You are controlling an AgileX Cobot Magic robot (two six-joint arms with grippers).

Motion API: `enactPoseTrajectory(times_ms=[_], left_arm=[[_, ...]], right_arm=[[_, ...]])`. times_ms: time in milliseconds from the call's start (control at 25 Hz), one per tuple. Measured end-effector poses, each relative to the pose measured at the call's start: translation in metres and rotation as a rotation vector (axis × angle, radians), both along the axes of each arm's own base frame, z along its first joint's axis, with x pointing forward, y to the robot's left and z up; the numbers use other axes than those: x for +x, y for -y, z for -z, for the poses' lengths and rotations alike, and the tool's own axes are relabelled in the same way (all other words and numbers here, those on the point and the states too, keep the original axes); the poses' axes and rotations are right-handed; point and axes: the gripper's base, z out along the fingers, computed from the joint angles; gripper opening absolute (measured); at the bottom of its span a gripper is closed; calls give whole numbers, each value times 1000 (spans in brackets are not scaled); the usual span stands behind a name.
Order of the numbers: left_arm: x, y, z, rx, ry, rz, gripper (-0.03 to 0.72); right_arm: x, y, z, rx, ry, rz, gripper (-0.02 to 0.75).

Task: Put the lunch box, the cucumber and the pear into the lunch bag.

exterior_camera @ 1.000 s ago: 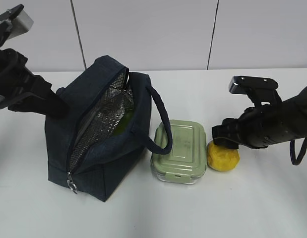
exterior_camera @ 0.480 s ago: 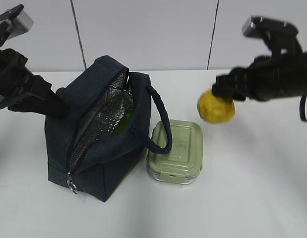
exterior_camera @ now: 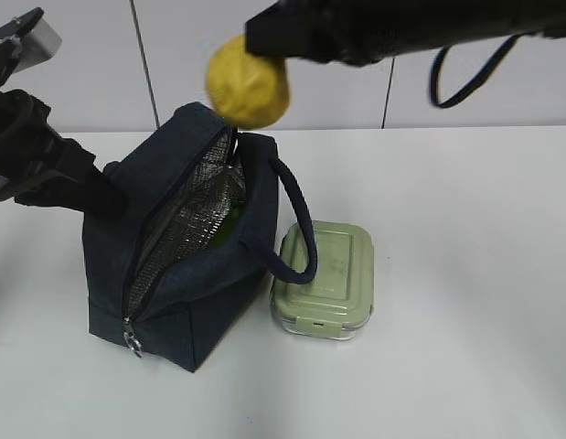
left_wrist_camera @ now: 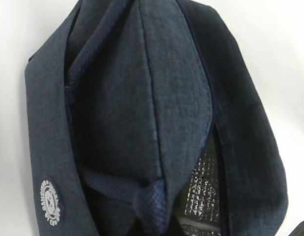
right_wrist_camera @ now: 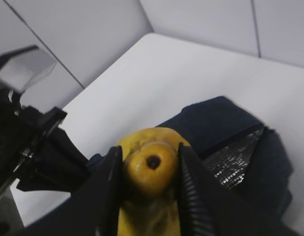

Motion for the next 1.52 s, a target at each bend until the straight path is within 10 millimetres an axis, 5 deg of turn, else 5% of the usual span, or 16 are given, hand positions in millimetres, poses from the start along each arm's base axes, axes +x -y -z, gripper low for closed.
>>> enactPoseTrajectory(times_ms=[160, 400, 520, 720, 960, 1280, 1400, 1520], left_arm=[[0, 0, 0, 0, 0, 0, 2], [0, 0, 0, 1, 0, 0, 2], [0, 0, 0, 1, 0, 0, 2], [0, 0, 0, 1, 0, 1, 2], [0, 0, 0, 1, 0, 1, 2], [0, 0, 0, 4, -2, 4, 2], [0, 0, 0, 4, -2, 4, 2], [0, 0, 0, 4, -2, 4, 2]], right_arm=[[9, -30, 37, -42, -75, -62, 224], [21, -40, 75, -107, -144, -86, 224], [20, -40, 81, -155, -139, -123, 256], [18, -41, 80, -176, -132, -165, 517], [18, -44, 69, -122, -165, -161, 575], [13, 8, 13, -74, -160, 11, 580], [17, 35, 19, -80, -279, 78, 580], [22, 63, 45, -72, -450, 154, 580]])
